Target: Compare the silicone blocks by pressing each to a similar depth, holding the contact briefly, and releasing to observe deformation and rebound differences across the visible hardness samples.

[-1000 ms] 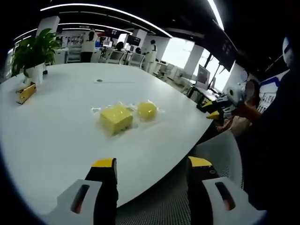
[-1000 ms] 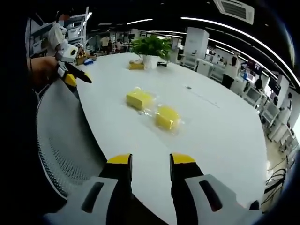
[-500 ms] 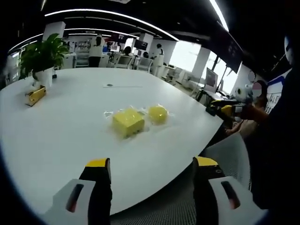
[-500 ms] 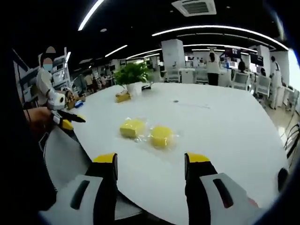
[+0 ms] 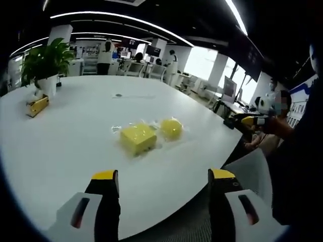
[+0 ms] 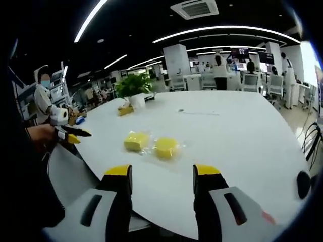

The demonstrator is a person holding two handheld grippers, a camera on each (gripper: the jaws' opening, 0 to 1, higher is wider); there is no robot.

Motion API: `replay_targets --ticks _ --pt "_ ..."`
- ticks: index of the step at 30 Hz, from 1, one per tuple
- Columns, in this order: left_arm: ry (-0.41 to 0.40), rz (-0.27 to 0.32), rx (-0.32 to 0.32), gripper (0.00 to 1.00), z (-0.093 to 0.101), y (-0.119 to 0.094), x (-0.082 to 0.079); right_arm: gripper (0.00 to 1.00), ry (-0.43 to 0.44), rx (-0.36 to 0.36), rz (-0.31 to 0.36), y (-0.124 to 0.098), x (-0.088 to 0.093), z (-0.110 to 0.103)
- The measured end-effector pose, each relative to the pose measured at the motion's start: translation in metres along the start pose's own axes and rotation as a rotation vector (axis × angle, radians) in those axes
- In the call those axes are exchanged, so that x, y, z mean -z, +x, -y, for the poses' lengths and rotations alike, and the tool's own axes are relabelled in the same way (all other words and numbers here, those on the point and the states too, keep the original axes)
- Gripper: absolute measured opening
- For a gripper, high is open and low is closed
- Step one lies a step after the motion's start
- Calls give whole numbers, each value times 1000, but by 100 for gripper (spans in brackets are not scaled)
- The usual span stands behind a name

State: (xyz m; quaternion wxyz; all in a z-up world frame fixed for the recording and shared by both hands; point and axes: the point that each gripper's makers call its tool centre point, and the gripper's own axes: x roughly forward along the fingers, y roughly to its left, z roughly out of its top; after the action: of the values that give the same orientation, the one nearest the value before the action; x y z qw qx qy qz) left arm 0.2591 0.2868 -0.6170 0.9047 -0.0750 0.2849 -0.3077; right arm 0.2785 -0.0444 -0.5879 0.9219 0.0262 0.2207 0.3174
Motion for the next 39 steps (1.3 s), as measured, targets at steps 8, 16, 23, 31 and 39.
replay_targets --ticks 8,16,23,31,39 --pt "-37 25 -4 71 -11 8 -21 40 -6 19 12 0 -6 -2" --pt "-44 19 -19 71 -25 23 -40 38 -11 43 -7 -6 -2 1" --pt "-69 1 -14 70 -34 38 -50 36 -19 68 -27 -8 0 5" --pt "-153 -11 -19 68 -53 57 -59 34 -21 87 -46 -11 5 7" --pt "-216 -63 -11 66 -69 80 -58 31 -14 121 -73 -17 16 17"
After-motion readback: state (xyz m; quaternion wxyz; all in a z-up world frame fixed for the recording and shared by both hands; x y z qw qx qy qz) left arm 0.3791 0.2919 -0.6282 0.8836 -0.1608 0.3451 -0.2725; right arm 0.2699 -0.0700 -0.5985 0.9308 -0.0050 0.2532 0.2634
